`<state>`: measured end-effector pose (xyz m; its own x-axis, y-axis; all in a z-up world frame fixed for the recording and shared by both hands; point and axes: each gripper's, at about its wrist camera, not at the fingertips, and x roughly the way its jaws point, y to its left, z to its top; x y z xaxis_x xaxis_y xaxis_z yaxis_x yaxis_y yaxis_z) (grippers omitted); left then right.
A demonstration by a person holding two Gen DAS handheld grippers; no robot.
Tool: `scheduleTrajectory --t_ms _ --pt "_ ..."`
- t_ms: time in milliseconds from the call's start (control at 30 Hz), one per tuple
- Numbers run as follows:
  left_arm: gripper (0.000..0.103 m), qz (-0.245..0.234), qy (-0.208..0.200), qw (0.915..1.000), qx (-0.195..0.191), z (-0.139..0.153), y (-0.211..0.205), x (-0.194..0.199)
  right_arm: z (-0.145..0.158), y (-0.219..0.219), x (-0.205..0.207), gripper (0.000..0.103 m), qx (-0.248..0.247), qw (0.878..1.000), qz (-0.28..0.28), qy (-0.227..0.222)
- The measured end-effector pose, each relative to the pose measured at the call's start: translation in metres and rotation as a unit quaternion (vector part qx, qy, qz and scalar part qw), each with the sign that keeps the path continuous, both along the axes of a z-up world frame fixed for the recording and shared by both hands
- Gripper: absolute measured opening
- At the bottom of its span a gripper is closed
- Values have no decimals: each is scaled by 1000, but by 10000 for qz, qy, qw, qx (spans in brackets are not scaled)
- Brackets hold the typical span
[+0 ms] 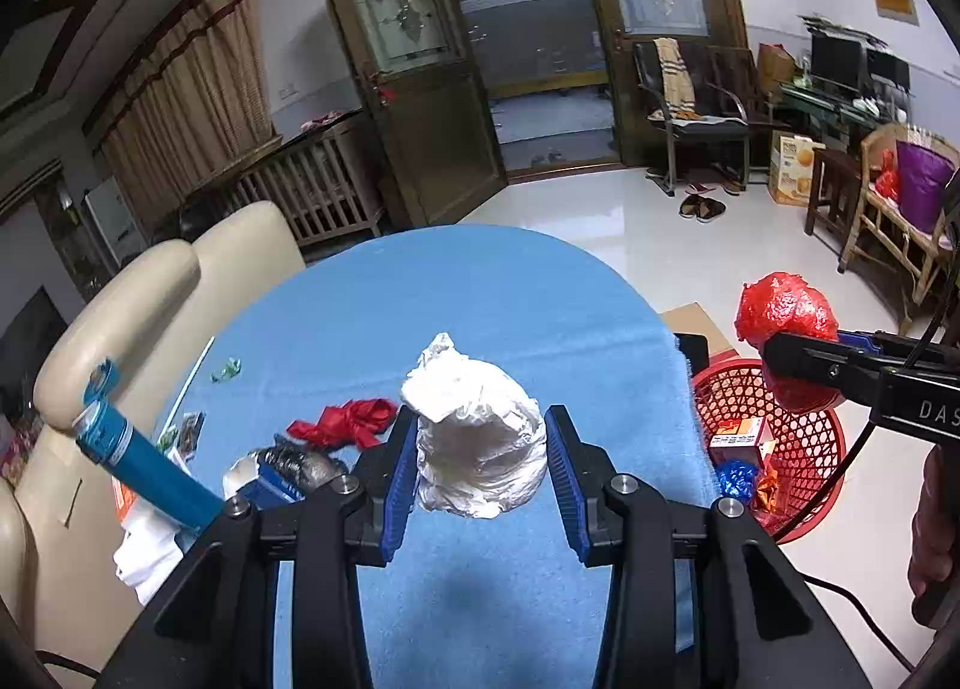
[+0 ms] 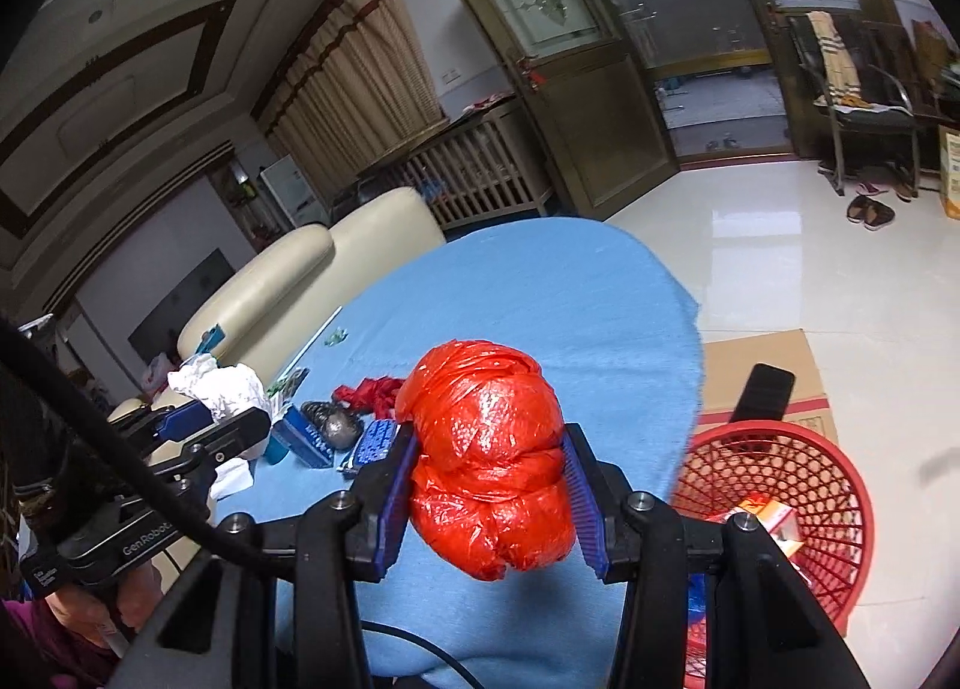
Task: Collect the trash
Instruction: 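Carry both items over the red basket and open both tools to drop them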
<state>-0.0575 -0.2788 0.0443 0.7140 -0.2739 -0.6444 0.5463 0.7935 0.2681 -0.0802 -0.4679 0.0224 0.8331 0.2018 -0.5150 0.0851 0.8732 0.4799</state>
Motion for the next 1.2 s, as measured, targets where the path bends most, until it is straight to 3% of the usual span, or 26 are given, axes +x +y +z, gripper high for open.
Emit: scheduleTrajectory --t_ms 533,1200 --pt "43 -425 -191 9984 324 -2 -52 -25 -7 -46 -36 49 215 9985 -499 -47" --pt "43 -739 -127 9955 571 -12 -84 -33 -15 -73 -55 49 426 9954 -853 0"
